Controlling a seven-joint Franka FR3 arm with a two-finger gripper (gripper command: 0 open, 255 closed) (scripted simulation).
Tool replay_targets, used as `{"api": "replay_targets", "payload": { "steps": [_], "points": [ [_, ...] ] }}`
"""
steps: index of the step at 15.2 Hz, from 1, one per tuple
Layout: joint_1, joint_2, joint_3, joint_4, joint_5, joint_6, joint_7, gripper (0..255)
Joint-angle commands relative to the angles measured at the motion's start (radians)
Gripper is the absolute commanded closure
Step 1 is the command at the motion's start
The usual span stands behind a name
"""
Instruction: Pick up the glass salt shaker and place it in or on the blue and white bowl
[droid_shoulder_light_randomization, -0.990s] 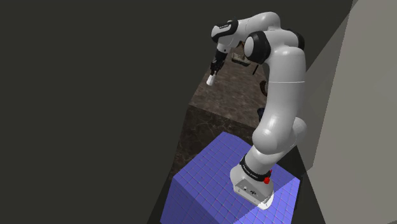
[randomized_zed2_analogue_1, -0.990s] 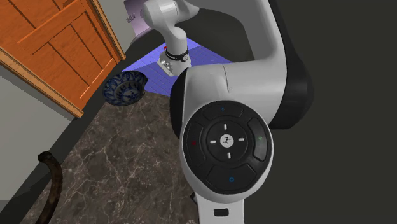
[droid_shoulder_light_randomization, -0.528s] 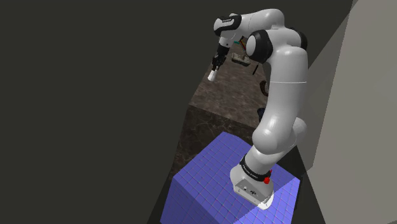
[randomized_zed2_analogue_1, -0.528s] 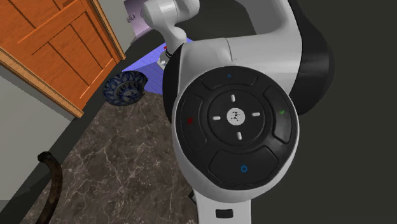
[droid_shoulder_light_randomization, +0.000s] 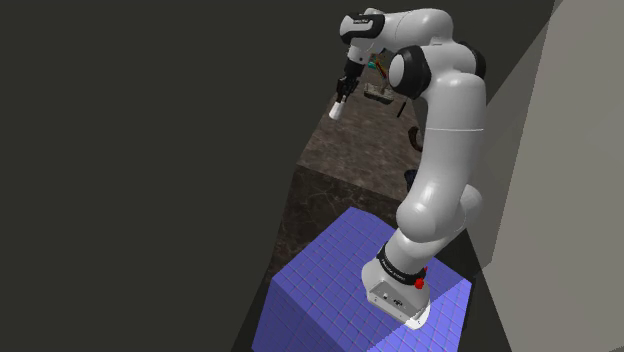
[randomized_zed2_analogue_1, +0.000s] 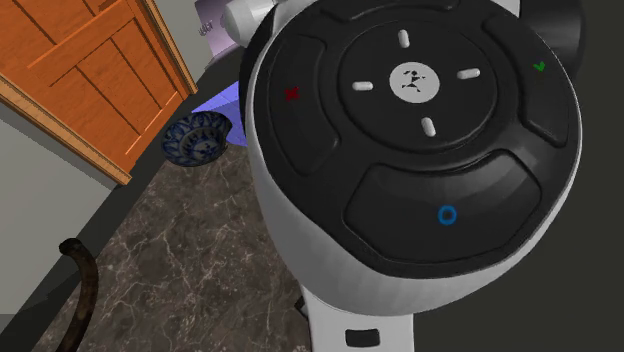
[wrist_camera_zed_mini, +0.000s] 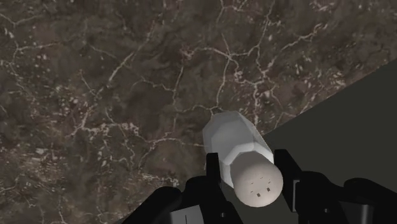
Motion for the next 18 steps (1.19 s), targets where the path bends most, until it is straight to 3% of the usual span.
{"api": "replay_targets", "payload": {
  "steps": [1,8,12,18],
  "points": [
    [-0.004,0.002,-0.001,0.031,-0.001,-0.029,0.003,255],
    [-0.019,0.010,-0.002,0.136,0.000,-0.125,0.012,255],
    [0.014,-0.167,-0.031,-0.110,-0.059,-0.049,-0.018,255],
    [0.027,-0.398,-0.063,-0.382,-0.157,0.012,-0.043,255]
  ]
}}
